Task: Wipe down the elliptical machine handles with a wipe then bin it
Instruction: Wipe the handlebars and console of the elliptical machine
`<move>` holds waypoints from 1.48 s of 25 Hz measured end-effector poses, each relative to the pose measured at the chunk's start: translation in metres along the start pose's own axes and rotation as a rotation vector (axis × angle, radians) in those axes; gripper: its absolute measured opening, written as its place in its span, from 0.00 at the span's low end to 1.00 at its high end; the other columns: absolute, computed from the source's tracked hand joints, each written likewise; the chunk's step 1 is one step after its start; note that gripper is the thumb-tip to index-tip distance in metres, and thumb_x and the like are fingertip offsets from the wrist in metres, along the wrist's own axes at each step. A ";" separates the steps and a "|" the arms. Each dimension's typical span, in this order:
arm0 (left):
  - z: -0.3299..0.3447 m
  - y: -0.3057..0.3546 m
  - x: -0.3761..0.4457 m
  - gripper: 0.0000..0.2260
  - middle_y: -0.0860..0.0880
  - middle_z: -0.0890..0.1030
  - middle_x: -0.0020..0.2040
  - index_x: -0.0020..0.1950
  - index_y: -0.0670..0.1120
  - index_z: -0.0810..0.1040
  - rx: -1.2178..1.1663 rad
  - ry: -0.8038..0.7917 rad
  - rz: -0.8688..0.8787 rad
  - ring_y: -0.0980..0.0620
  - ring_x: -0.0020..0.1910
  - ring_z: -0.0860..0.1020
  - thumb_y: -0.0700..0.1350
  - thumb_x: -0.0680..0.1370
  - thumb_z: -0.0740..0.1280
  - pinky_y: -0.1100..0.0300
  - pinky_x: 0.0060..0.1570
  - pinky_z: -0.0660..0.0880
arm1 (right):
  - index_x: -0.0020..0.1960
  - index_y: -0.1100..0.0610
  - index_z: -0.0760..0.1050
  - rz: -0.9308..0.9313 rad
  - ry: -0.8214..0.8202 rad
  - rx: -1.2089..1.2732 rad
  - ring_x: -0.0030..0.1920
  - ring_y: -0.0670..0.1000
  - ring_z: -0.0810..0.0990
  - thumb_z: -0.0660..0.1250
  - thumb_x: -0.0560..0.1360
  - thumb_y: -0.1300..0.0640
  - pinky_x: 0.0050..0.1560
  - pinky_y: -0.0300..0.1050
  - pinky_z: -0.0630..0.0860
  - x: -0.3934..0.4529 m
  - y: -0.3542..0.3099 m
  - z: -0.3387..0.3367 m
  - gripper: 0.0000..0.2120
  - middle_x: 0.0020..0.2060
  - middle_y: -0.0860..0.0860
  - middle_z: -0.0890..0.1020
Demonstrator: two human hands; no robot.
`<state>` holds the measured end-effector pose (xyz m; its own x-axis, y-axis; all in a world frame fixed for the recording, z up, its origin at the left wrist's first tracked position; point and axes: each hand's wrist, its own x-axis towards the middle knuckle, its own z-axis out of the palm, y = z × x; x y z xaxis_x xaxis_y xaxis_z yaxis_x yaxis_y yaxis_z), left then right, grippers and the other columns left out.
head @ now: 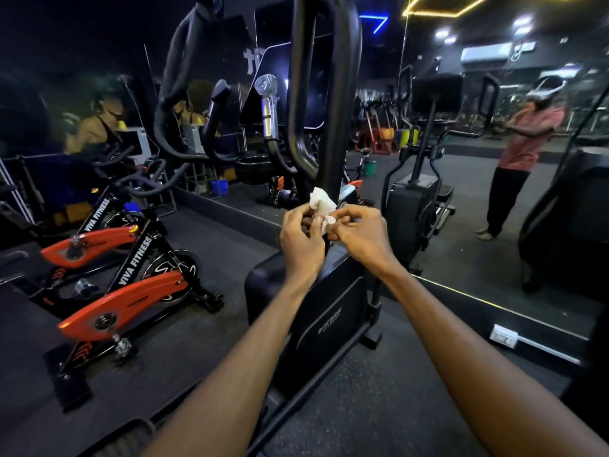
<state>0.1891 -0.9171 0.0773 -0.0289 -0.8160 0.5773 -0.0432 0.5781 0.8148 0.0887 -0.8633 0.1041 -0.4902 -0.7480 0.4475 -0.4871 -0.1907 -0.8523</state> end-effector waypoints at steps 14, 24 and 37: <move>0.004 -0.035 -0.017 0.28 0.56 0.69 0.49 0.79 0.54 0.54 0.186 -0.248 0.034 0.49 0.54 0.70 0.45 0.81 0.60 0.54 0.56 0.72 | 0.46 0.57 0.77 0.013 -0.041 0.130 0.39 0.57 0.83 0.73 0.72 0.65 0.36 0.44 0.80 0.001 0.030 0.000 0.07 0.40 0.59 0.82; 0.004 -0.048 -0.009 0.29 0.44 0.73 0.67 0.78 0.45 0.58 0.105 -0.370 0.133 0.51 0.64 0.72 0.46 0.78 0.63 0.59 0.62 0.69 | 0.47 0.60 0.77 0.021 0.075 0.200 0.32 0.51 0.79 0.67 0.73 0.71 0.29 0.44 0.76 0.004 0.040 0.018 0.08 0.35 0.54 0.80; -0.020 -0.120 0.013 0.26 0.52 0.75 0.64 0.75 0.48 0.63 0.291 -0.619 0.343 0.50 0.60 0.67 0.50 0.79 0.64 0.52 0.57 0.66 | 0.38 0.53 0.73 -0.002 0.482 0.242 0.28 0.46 0.72 0.62 0.80 0.53 0.27 0.42 0.68 -0.009 0.037 0.073 0.12 0.28 0.45 0.74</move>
<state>0.2140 -0.9972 -0.0116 -0.6387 -0.4921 0.5915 -0.1896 0.8457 0.4988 0.1283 -0.9105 0.0492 -0.7933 -0.3813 0.4747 -0.3363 -0.3756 -0.8636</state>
